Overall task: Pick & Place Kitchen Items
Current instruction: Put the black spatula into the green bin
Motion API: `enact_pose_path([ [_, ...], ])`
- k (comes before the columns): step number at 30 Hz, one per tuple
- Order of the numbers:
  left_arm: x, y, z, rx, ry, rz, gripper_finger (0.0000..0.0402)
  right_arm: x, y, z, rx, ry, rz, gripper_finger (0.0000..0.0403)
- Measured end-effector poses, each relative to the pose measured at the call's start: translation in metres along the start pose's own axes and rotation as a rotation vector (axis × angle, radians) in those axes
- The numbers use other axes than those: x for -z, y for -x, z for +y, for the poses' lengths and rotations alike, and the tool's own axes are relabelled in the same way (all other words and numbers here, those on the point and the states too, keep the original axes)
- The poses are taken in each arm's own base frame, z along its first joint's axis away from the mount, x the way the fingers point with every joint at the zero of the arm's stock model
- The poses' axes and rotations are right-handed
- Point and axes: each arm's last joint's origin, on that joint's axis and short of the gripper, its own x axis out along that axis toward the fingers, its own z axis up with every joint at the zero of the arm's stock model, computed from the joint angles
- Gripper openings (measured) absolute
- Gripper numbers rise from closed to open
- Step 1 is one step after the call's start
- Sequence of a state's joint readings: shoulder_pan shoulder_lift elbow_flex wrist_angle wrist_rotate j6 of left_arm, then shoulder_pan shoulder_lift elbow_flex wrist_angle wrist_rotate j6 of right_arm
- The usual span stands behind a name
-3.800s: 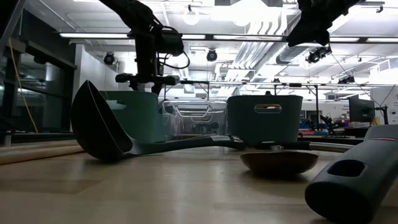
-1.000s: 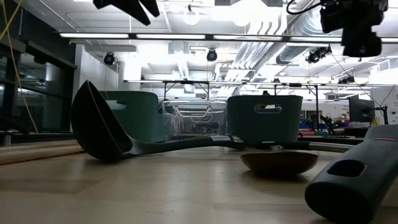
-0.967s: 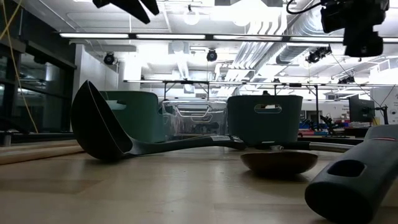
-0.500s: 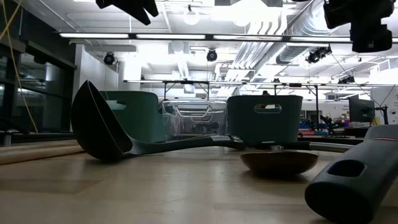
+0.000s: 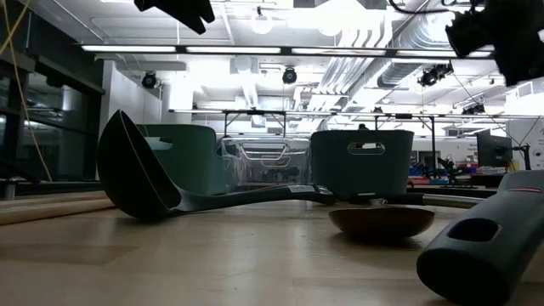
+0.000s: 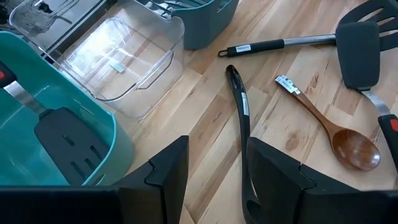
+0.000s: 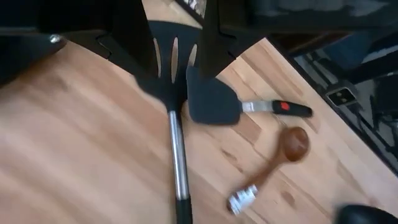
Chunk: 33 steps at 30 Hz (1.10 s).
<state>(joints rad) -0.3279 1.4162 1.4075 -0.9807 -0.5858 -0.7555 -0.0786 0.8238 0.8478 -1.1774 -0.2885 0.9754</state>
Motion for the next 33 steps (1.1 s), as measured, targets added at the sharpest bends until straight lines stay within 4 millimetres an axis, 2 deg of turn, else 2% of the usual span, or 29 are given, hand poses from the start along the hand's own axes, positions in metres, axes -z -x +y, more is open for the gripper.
enact_pose_path([
  [5, 0.0, 0.0, 0.0, -0.001, -0.002, 0.001, 0.0161, 0.007, -0.029, -0.001, -0.011, -0.02, 0.048, 0.0125],
  [12, 0.0, 0.0, 0.0, -0.002, -0.007, 0.002, 0.0161, 0.016, -0.063, -0.008, -0.023, 0.004, 0.064, 0.0208],
  [15, 0.0, 0.0, 0.0, 0.005, -0.02, 0.008, 0.0161, 0.021, -0.079, -0.012, -0.049, 0.037, 0.081, 0.0229],
  [21, 0.001, 0.0, 0.0, 0.005, -0.024, 0.016, 0.0161, 0.027, -0.101, -0.019, -0.103, 0.056, 0.079, 0.023],
  [33, 0.001, 0.0, 0.0, 0.007, -0.024, 0.018, 0.0161, 0.036, -0.12, -0.027, -0.105, 0.066, 0.06, 0.0228],
])
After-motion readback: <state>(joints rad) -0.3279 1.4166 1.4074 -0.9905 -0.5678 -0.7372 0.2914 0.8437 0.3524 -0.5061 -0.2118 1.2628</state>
